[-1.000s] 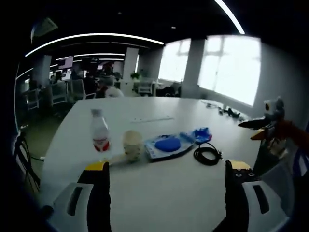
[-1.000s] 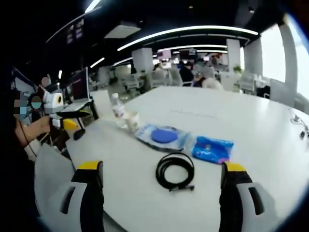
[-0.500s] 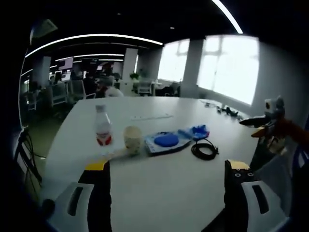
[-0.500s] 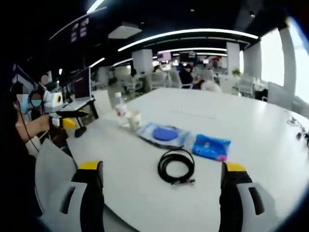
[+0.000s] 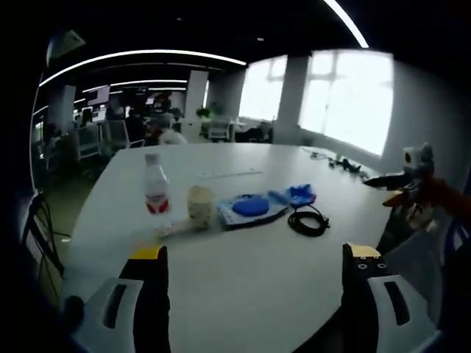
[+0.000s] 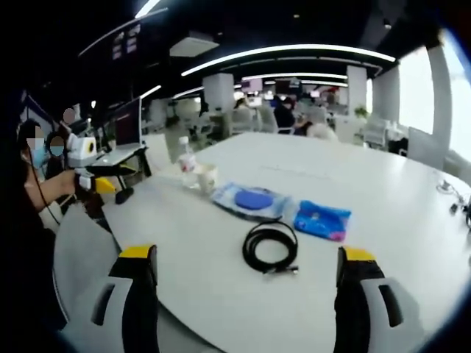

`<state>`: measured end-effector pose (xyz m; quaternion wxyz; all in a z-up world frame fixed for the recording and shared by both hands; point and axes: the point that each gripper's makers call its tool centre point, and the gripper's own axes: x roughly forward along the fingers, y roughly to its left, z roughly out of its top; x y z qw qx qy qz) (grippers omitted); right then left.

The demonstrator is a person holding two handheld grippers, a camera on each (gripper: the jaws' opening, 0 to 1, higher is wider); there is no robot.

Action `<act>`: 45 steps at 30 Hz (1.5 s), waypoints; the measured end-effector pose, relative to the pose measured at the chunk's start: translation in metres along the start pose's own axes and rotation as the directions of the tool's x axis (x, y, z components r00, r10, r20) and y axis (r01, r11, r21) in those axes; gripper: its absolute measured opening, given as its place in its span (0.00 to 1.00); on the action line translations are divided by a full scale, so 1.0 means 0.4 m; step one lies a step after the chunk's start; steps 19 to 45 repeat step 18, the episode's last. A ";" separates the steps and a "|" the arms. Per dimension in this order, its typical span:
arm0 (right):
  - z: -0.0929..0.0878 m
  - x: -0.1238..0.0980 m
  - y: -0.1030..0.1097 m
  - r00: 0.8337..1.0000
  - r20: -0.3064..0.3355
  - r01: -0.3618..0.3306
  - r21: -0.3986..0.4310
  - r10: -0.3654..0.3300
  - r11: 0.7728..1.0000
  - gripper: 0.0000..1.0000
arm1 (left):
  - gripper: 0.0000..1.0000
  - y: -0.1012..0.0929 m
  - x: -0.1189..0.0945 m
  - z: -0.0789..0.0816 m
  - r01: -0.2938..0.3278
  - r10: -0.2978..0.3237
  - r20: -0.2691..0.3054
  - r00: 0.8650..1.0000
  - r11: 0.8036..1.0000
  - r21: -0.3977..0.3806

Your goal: Arrange the tabletop items into an orderly group along one side of the table until the central work area is clear of visible clutter.

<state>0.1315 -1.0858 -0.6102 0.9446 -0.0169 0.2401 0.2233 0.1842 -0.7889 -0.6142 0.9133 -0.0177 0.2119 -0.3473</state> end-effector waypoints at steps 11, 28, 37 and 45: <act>0.001 -0.001 -0.002 1.000 -0.001 0.007 -0.005 -0.007 1.000 1.00 | 0.98 -0.004 -0.005 -0.002 -0.003 0.003 0.002 1.000 1.000 -0.006; -0.008 0.002 -0.002 1.000 -0.019 0.010 -0.012 -0.010 1.000 1.00 | 0.98 0.003 -0.008 -0.009 -0.013 0.013 0.001 1.000 1.000 -0.014; -0.008 0.002 -0.002 1.000 -0.019 0.010 -0.012 -0.010 1.000 1.00 | 0.98 0.003 -0.008 -0.009 -0.013 0.013 0.001 1.000 1.000 -0.014; -0.008 0.002 -0.002 1.000 -0.019 0.010 -0.012 -0.010 1.000 1.00 | 0.98 0.003 -0.008 -0.009 -0.013 0.013 0.001 1.000 1.000 -0.014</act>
